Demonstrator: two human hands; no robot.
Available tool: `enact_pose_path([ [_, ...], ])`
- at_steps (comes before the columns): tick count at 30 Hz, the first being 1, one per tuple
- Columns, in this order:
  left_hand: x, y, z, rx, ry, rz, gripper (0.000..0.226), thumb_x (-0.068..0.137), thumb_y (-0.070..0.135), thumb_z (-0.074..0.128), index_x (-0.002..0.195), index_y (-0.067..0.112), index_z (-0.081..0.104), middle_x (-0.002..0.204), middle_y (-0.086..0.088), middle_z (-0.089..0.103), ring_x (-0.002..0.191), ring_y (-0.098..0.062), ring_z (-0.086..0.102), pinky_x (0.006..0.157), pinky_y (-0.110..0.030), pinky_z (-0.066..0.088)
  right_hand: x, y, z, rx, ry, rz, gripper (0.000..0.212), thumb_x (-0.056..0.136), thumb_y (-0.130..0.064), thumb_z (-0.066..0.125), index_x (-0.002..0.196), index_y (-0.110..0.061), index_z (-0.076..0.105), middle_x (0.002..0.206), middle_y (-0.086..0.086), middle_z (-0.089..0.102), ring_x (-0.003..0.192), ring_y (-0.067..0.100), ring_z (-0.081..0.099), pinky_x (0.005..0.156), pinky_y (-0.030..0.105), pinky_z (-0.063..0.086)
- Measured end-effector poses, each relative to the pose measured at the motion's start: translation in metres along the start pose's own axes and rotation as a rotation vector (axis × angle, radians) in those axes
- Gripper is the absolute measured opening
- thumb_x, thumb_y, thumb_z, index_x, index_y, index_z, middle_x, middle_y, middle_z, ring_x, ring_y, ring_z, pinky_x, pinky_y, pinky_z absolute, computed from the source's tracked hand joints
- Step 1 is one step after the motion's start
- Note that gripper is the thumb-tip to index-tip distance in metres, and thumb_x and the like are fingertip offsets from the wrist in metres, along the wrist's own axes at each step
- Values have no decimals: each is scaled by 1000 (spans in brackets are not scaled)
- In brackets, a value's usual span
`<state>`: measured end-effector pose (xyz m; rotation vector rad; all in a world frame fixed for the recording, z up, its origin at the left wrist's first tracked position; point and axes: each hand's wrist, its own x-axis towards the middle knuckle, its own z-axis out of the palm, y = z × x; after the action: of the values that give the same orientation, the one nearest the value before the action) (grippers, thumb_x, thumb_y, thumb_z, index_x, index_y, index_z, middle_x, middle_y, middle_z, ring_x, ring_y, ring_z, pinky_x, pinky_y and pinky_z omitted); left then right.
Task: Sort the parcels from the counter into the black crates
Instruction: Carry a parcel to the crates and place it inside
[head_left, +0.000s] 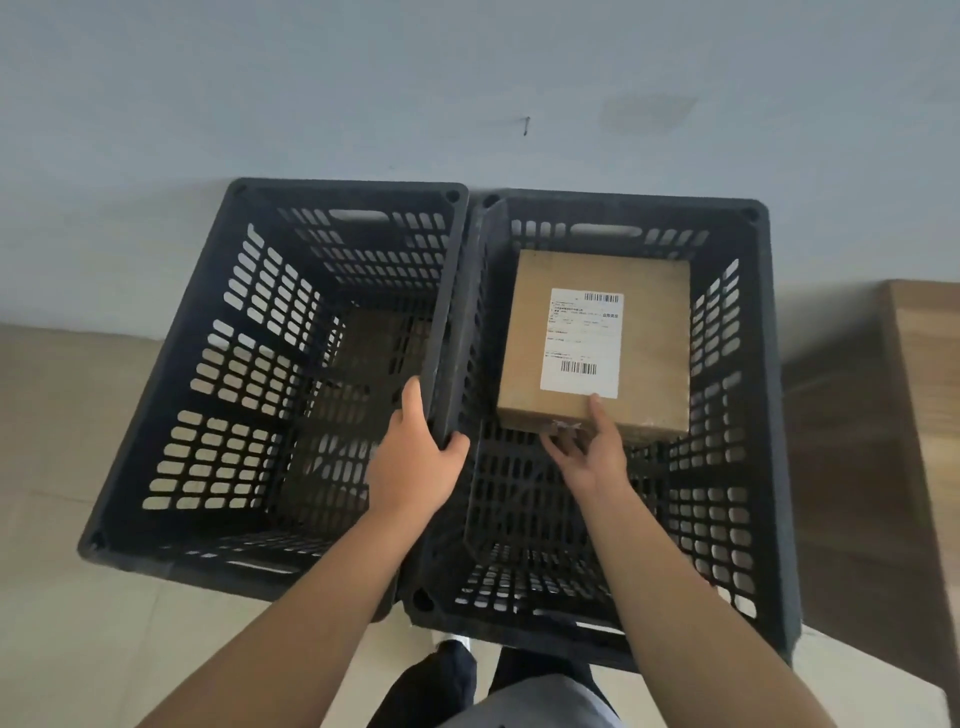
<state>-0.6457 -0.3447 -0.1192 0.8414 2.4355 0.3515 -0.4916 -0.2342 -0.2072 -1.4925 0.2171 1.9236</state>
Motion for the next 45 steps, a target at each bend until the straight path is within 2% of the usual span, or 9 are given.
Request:
enact_pose_path([
  [3,-1,0,-5,-64,-36,6,86,98,37,64,162,29,7,151,-7,48,122,-31,61,92,-43,54,-22,-3,1,-60,-38,55,55,90,-30,78,136,-18,50,144,21,52,131,45,53,102,65,50],
  [6,-5,-1,-15,-216,-141,5,87,99,33,63,162,35,3,160,-3,39,132,-29,54,91,-38,46,-51,-3,-4,-86,-27,58,65,95,-27,74,150,-24,40,157,24,35,143,47,40,105,64,48],
  [10,-20,-12,-39,-469,-221,27,89,97,30,67,161,41,6,168,-2,24,148,-29,36,113,-46,36,-106,4,-17,-131,-83,-6,59,101,-21,64,154,-20,38,158,24,36,141,46,43,100,61,50],
  [15,-71,-53,-76,-729,-258,76,67,99,29,65,155,41,30,153,0,44,136,-23,47,110,-45,39,-180,37,-48,-320,-151,-204,46,106,-22,55,150,-11,46,146,17,52,129,37,56,105,56,52],
  [20,-124,-94,-87,-920,-375,108,32,100,20,64,130,31,60,123,-1,67,113,-17,66,102,-40,54,-232,88,-81,-525,-66,-384,28,106,-22,55,134,-17,57,135,7,60,124,29,60,107,52,52],
  [27,-179,-97,-59,-836,-546,198,14,99,20,65,107,30,71,108,-1,75,99,-15,73,85,-33,60,-279,123,-148,-482,8,-535,17,102,-9,60,115,-13,70,116,17,71,110,30,70,89,43,60],
  [31,-206,-77,-43,-769,-647,246,14,99,22,65,109,29,71,109,-1,75,102,-17,73,87,-33,59,-303,112,-186,-365,77,-638,18,99,-7,62,111,-10,74,111,24,73,105,34,73,82,40,61],
  [39,-267,-18,1,-674,-731,354,15,100,14,62,109,21,72,112,-9,74,105,-23,72,93,-39,60,-329,67,-253,-211,79,-725,16,98,-5,61,109,-7,72,94,13,74,82,23,74,69,33,59],
  [45,-335,58,64,-654,-818,406,17,98,9,63,110,16,72,115,-18,73,99,-26,71,92,-42,59,-341,-5,-348,-67,148,-770,16,97,-9,64,109,-10,75,99,14,74,94,28,72,80,40,58],
])
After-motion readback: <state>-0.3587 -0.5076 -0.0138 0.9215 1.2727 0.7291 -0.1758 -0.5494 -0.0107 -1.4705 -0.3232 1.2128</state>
